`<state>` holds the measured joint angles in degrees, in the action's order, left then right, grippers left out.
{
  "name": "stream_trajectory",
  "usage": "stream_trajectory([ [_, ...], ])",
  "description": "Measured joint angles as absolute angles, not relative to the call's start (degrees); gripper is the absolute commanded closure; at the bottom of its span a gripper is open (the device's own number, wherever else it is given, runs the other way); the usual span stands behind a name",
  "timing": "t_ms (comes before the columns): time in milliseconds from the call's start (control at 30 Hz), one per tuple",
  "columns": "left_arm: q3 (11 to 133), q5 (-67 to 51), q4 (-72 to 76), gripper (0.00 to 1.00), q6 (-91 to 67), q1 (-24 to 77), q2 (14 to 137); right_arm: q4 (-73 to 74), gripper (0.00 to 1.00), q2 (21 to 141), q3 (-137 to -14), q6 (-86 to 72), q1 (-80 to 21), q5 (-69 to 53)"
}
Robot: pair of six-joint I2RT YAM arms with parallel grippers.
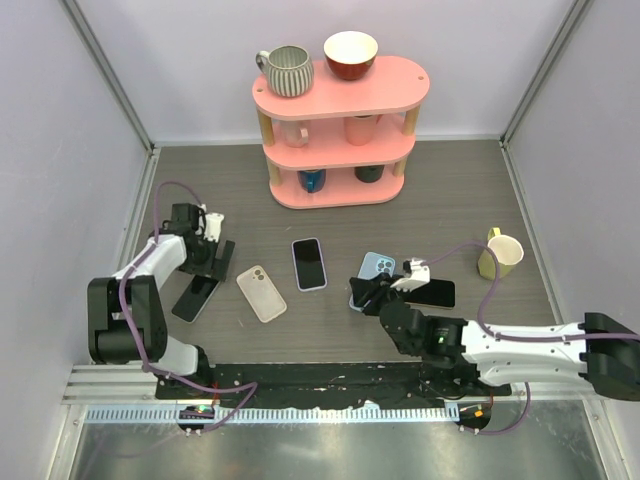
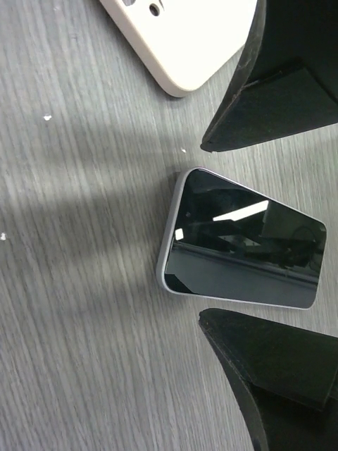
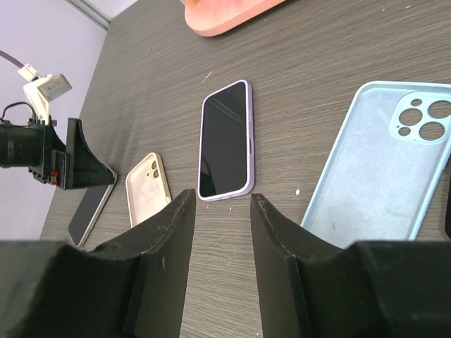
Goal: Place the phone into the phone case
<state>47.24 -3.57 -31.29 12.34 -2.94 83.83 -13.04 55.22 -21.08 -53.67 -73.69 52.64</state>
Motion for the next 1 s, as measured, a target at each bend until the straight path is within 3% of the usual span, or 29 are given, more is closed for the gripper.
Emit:
stream_trajectory([
  [333, 47.24, -2.66, -34.65, 0.02, 16.78, -2.92, 84.79, -11.57, 0.57, 44.51, -14.24, -52.12, -73.36, 56.25],
  [600, 47.62, -2.20, -35.57, 0.07, 18.46, -2.90, 86.76, -11.09, 0.57, 39.59, -12.16, -50.87, -73.21, 57.63],
  [1000, 50.92, -2.57, -38.59, 0.32, 16.84, -1.76, 90.98, -11.18, 0.57, 40.38, -11.60, -49.60, -72.25, 58.46],
])
